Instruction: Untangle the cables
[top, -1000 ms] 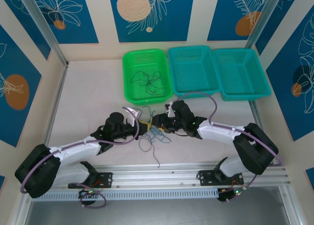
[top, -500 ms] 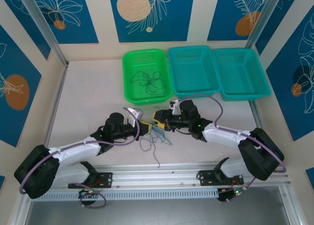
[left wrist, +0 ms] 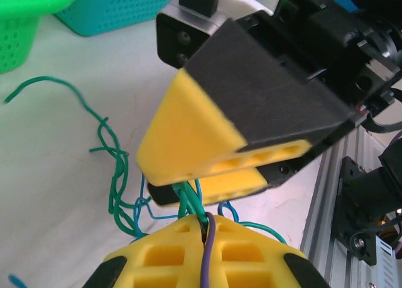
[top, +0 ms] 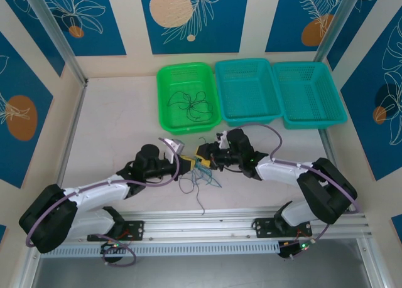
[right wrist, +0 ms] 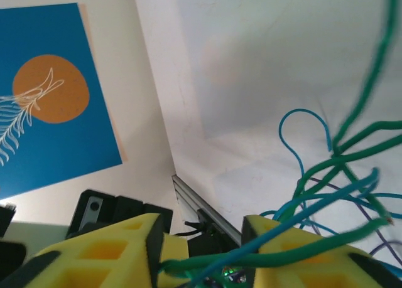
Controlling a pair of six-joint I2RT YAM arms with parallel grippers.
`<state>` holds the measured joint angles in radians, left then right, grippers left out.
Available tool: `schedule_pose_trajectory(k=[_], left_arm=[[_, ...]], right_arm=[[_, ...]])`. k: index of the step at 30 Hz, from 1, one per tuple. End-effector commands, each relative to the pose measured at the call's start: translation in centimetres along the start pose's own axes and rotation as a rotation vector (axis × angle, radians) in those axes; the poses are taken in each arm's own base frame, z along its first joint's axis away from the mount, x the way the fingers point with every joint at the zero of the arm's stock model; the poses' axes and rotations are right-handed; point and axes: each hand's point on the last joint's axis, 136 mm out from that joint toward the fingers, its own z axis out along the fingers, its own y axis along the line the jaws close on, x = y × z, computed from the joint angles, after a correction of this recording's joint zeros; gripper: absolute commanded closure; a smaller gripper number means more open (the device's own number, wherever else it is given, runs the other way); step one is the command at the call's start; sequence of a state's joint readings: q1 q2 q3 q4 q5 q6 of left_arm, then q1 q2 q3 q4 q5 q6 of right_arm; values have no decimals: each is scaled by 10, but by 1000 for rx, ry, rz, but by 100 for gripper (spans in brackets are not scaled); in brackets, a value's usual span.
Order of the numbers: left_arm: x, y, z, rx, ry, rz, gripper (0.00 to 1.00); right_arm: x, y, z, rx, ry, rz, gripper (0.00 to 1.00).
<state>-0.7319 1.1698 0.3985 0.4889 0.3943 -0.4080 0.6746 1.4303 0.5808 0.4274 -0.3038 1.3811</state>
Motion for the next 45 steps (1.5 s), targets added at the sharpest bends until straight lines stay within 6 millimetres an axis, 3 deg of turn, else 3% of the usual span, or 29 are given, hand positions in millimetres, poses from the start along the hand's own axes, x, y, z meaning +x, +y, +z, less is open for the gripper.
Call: schedule_pose_trajectory(k=[1,3,4,7,14,17,22,26,29,32,36,40,45], left_arm=[[-13,-18,-2,66,-44,66,100],[-12,-17,-3,58,-40,71,100],[-12,-15,-5,45,-44,70,100],[-12,-3,-16,-41,-71,59,100],[-10,38,-58,-324,-141,0,100],[-7,43,-65,-340,-150,-18,100],[-6,46,-65,-346,-155,-41,100],[-6,56,-71,-407,-168,-87,100],[-15,47,-71,-360,-179,-102,100],[-51,23,-76,-298,-221,-60,100],[-120,-1,-90,-323,-279,58,100],[-197,-4,-101,-398,-325,142,100],[-289,-7,-109,-341,-433,158,100]], right_arm=[[-5,0,7,12,-3,6,82],[-10,-4,5,26,-22,24,98],[-15,-7,1,36,-44,31,100],[-31,-29,-20,102,-137,47,100],[-62,-101,-96,235,-344,177,100],[-67,-107,-115,212,-377,204,100],[-69,-98,-129,215,-399,159,100],[-71,-112,-149,252,-445,219,100],[-68,-116,-154,257,-450,218,100],[-59,-122,-152,303,-429,191,100],[-50,-132,-155,362,-429,162,100],[-41,-144,-164,420,-448,165,100],[-31,-172,-183,531,-518,232,100]])
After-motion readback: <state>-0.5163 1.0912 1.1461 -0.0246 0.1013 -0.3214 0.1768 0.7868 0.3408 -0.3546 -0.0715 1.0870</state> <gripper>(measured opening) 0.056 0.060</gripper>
